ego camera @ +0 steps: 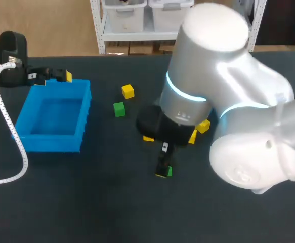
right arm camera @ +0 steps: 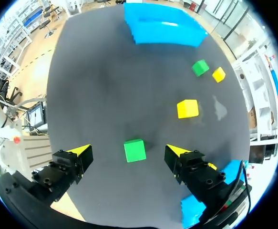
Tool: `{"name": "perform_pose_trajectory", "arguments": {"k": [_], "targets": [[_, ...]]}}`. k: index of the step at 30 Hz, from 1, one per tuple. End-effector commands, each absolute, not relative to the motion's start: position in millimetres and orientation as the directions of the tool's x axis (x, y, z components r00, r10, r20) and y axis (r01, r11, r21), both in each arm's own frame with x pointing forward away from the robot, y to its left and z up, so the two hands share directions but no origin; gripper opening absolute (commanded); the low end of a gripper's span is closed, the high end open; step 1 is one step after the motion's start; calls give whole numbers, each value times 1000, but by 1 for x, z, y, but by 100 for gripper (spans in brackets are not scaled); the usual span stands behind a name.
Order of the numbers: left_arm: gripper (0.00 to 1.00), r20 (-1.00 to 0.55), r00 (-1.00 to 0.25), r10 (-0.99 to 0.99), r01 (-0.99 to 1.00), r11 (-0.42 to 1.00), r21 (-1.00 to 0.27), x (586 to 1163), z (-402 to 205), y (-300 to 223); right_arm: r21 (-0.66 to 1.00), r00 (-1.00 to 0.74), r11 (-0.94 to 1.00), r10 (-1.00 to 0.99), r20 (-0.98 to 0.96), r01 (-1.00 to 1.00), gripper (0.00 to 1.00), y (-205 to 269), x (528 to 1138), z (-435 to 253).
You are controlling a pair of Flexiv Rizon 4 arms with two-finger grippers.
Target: Put the green cubes in the right bin and the yellow cubes in the left bin.
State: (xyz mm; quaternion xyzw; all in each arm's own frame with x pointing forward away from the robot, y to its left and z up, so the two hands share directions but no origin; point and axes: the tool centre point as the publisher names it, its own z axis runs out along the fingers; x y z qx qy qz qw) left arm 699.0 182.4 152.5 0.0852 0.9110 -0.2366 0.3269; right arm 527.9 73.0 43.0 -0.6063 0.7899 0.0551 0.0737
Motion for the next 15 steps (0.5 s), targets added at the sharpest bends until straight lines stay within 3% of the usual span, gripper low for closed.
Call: {"name": "perform_pose_trajectory", "arguments": {"k": [1,12,13,14,15], "targets": [[100,-641,-768,0,319,867,-382,699,151,185,1,-265,269,-948,-179,-963,100,73,531,26],[100,-641,-768,0,319,867,-382,699,151,185,20,-265,265,-953,-147,-964,100,67,531,3],[100,-641,-768,0,319,867,-382,699,151,185,18,-267,267,-953,-145,-963,59,66,531,3],[100,-641,-768,0,319,867,-382,699,151,185,19,-258,258,-956,-137,-966,9,66,531,3],[100,-641,-768,0,319,867,-382,699,151,185,19,-257,256,-957,-137,-966,1,65,530,2]]}}
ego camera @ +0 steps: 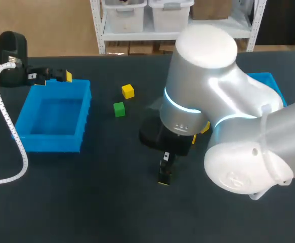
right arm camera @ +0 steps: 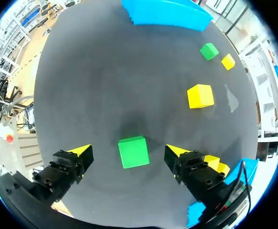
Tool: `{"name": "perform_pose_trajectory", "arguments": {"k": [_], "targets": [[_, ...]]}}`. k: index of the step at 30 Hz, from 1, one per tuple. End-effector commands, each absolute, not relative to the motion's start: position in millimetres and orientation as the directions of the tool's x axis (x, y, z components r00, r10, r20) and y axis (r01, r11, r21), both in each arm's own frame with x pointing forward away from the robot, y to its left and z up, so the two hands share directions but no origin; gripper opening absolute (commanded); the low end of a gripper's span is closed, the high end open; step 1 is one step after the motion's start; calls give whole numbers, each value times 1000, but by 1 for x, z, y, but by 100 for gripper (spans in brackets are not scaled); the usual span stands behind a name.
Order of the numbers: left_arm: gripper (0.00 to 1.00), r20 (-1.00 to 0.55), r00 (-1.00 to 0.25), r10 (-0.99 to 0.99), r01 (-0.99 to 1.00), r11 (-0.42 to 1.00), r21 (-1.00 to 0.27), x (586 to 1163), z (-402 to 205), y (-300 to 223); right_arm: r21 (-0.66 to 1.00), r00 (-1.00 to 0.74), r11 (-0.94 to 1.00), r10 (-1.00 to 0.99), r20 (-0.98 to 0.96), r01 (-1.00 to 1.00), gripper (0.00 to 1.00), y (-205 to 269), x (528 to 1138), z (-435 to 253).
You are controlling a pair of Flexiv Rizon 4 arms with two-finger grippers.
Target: Put the green cubes in the right bin and the yellow cubes in the left bin.
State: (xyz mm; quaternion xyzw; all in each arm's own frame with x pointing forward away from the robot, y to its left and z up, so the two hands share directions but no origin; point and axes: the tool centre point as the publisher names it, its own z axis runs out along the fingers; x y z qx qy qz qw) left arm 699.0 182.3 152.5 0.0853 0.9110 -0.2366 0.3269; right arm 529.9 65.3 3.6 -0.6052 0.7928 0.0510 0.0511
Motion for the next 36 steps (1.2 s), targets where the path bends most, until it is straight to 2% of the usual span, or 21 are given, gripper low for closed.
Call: {"name": "perform_pose_trajectory", "arguments": {"k": [1,12,24,25,26,27,36], "targets": [[100,-641,-768,0,319,867,-382,699,151,185,20,-247,246,-960,-131,-969,0,64,530,2],[100,-641,-768,0,319,867,-382,699,151,185,7,-236,236,-968,-89,-972,0,33,550,19],[100,-641,-768,0,319,867,-382,699,151,185,-53,-229,239,-963,-144,-970,0,12,582,56],[100,-641,-768,0,319,867,-382,699,151,185,-52,-233,243,-961,-146,-969,12,12,582,57],[100,-641,-768,0,319,867,-382,699,151,185,-51,-235,244,-961,-146,-968,43,12,581,57],[100,-641,-768,0,319,867,-382,699,151,185,-45,-241,249,-960,-143,-967,100,12,580,55],[100,-641,-768,0,319,867,-382,699,151,185,-17,-292,295,-951,-104,-955,100,34,554,42]]}}
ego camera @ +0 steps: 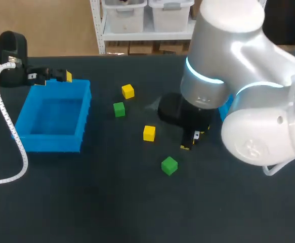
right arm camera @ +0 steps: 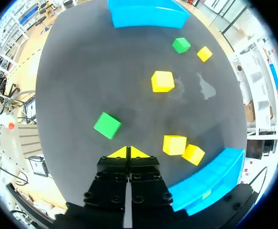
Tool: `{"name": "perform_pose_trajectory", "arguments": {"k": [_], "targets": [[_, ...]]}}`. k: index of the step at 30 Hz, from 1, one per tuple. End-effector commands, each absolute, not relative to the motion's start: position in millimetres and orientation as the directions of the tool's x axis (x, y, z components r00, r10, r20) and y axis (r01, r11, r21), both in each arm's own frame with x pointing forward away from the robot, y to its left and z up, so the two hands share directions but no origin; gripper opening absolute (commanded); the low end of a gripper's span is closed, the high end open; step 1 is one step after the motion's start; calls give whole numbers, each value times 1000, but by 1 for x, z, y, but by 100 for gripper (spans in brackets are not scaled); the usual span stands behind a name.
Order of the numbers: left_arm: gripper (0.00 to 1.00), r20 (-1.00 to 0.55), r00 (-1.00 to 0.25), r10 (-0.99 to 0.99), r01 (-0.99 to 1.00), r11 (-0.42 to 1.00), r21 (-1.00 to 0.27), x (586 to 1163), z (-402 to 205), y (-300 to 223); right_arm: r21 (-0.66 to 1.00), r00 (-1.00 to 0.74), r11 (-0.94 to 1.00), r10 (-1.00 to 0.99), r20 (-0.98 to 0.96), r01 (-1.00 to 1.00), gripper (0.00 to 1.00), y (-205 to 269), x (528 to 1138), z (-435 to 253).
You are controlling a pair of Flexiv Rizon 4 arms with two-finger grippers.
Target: Put the green cubes in the right bin and the yellow cubes in the left bin.
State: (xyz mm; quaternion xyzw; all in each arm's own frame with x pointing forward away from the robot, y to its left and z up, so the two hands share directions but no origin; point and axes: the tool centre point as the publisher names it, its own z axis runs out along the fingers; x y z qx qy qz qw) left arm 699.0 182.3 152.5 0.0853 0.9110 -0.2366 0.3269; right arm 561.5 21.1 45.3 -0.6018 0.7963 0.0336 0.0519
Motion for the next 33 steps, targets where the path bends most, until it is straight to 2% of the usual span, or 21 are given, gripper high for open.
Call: {"name": "perform_pose_trajectory", "arguments": {"k": [1,16,33], "targets": [[100,-641,-768,0,319,867,-382,699,151,185,-18,-302,305,-948,-100,-952,100,37,552,42],[100,-641,-768,0,319,867,-382,699,151,185,-66,-479,483,-875,-68,-873,100,66,541,19],[100,-641,-768,0,319,867,-382,699,151,185,-47,-474,479,-877,-83,-877,100,70,545,33]]}}
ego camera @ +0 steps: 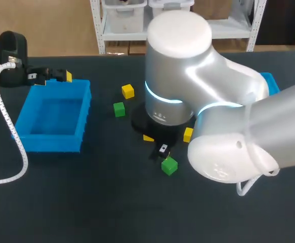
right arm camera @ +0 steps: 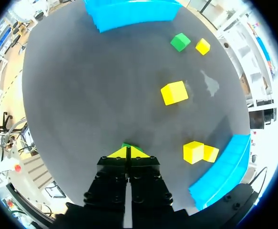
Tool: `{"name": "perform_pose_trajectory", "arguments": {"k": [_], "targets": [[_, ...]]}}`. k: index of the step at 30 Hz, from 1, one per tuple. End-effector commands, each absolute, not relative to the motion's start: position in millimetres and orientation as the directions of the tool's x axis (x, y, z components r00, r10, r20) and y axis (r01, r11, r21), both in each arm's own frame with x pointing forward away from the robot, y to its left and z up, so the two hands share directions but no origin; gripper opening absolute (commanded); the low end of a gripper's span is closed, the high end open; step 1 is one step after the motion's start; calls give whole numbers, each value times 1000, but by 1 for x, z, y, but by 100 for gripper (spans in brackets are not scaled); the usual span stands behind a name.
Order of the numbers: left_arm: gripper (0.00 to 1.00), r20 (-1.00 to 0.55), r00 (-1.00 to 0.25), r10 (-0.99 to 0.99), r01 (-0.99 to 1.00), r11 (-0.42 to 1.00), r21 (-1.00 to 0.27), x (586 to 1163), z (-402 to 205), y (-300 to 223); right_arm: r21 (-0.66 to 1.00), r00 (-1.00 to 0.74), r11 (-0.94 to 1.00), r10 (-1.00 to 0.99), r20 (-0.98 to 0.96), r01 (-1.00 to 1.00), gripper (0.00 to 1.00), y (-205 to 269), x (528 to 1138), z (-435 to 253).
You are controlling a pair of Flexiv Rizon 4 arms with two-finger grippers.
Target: Put the green cubes in the right bin and the yellow cubes in the left bin.
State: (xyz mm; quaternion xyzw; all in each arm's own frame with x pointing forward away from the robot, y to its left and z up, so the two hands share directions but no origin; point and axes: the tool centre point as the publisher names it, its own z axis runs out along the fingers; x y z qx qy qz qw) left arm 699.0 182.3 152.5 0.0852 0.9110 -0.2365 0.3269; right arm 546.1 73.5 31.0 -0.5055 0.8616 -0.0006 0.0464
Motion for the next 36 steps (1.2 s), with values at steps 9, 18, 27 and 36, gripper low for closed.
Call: {"name": "perform_pose_trajectory", "arguments": {"k": [9,18,27,36], "targets": [[100,-641,-768,0,319,867,-382,699,151,185,-82,-475,484,-874,-106,-872,100,61,556,48],[100,-641,-768,0,319,867,-382,699,151,185,-106,-474,486,-872,-119,-867,100,56,566,56],[100,-641,-768,0,319,867,-382,699,151,185,-106,-474,486,-872,-119,-867,12,56,566,56],[100,-641,-768,0,319,867,-382,699,151,185,-106,-474,486,-872,-119,-867,100,56,566,56]]}}
